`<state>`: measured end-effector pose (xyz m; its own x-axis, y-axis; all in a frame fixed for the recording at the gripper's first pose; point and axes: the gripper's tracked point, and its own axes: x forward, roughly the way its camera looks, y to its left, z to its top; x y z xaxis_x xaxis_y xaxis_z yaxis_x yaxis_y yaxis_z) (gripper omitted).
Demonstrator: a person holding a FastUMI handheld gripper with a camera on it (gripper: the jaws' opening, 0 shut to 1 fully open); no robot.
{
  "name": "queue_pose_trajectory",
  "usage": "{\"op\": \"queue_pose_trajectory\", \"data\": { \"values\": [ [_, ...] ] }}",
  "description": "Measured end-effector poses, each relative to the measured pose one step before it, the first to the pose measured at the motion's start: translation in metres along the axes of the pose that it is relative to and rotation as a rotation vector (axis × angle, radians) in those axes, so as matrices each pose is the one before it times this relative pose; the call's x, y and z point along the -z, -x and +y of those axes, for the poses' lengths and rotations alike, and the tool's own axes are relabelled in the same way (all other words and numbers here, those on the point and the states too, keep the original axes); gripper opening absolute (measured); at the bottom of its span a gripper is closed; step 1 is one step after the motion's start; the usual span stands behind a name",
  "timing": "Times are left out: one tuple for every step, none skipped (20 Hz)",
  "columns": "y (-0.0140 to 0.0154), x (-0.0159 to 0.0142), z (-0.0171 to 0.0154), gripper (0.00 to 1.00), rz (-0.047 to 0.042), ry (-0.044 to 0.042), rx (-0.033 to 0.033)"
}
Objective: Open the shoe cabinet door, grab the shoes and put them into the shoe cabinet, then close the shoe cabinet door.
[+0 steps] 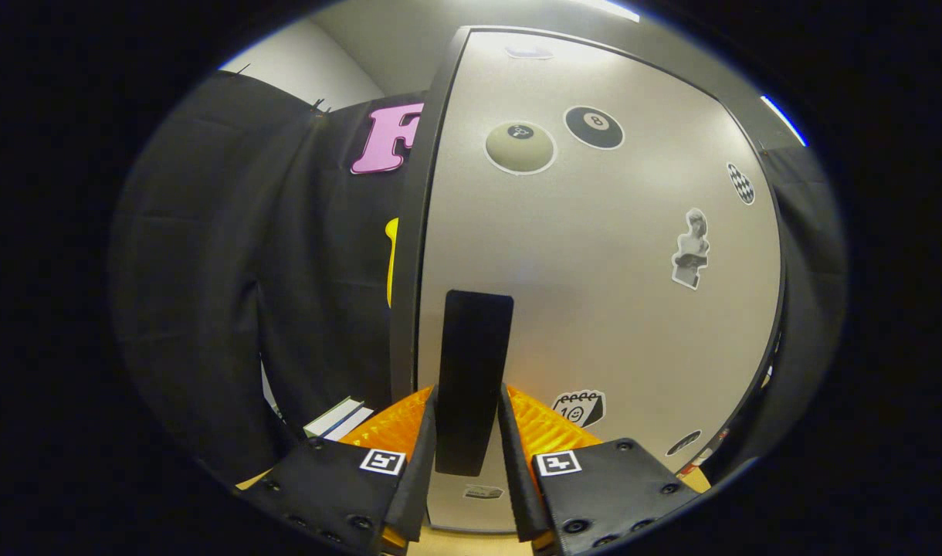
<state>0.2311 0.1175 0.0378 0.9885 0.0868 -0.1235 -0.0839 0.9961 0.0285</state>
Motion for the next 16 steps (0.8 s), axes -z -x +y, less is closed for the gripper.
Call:
{"op": "queue_pose_trajectory", "data": {
  "values": [
    [0.00163, 0.00002, -0.00065, 0.44, 0.00848, -0.01896, 0.00354],
    [-0.00304, 0.00218, 0.00122, 0.40, 0.00478, -0.01109, 0.00503],
    [0.00128, -0.00338, 0.00053, 0.37, -0.00444, 0.00228, 0.00742],
    [0.00000, 0.00172, -0.00062, 0.35, -0.00015, 0.00778, 0.00965],
    [-0.00037, -0.00063, -0.00068, 0.33, 0.00083, 0.00859, 0.01081],
    [0.00182, -0.00071, 0.00000, 0.33, -0.00267, 0.00060, 0.00845],
    [-0.00179, 0.00081, -0.00056, 0.28, 0.00985, -0.00528, 0.00119],
    [0.00008, 0.00018, 0.00046, 0.25, -0.00005, -0.01039, 0.00050],
    [0.00093, 0.00165, -0.00073, 0.22, 0.00555, -0.00908, -0.00309],
    [-0.00073, -0.00163, 0.00156, 0.17, 0.00189, -0.00214, -0.00516],
    [0.00172, 0.00135, -0.00031, 0.12, -0.00359, 0.00430, -0.00298],
    [0.00357, -0.00164, 0.00047, 0.13, 0.01356, 0.00395, -0.00527],
    [0.00337, -0.00170, 0.00087, 0.10, -0.00395, 0.00182, 0.00052],
    [-0.00377, 0.00335, -0.00056, 0.08, 0.00850, 0.00680, -0.00402],
    [0.00101, -0.00031, -0.00036, 0.08, -0.00192, -0.00127, -0.00329],
    [0.00344, 0.00028, -0.00005, 0.08, -0.00319, 0.00139, -0.00515]
  ]
}}
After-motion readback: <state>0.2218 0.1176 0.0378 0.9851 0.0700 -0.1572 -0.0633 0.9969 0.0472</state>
